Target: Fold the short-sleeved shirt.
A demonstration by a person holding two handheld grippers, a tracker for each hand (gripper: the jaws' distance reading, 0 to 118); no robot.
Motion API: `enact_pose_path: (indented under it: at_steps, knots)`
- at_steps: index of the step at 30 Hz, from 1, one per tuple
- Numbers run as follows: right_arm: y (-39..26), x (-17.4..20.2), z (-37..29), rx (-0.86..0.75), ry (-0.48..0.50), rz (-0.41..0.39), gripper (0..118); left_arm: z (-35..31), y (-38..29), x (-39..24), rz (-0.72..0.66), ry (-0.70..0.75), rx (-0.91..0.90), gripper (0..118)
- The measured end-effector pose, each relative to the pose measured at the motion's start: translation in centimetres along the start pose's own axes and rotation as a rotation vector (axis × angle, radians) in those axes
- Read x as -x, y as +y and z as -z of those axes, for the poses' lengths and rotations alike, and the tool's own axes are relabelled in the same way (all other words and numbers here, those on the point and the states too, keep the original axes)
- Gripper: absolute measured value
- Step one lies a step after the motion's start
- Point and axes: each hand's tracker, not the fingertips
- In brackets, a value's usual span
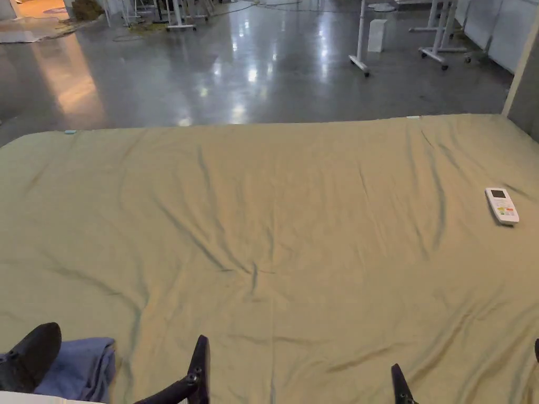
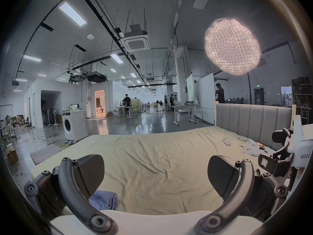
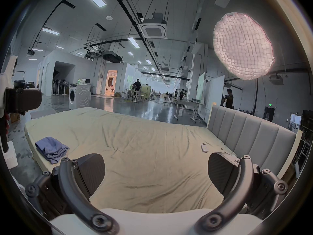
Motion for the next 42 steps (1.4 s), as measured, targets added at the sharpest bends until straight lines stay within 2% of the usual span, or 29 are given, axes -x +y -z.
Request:
enact_pose_path:
  at_steps: [11,20,26,42]
  knots:
    - [-0.1,0.4,0.4,0.027,0.015,0.003,118,0.8,-0.1,-0.4,0.016,-0.048,0.043,118]
    - [5.9,-0.7,2.1,-0.146,-0.058,0.010,118,2.0,6.0,-0.9,0.039,0.052,-0.186,118]
    - [8.2,-1.6,1.8,-0.200,-0.079,0.034,118,1.2,7.5,-0.7,0.033,0.077,-0.222,118]
    - [7.2,-0.6,1.6,-0.128,-0.045,0.023,118,0.2,7.0,-0.9,0.009,0.084,-0.169,118]
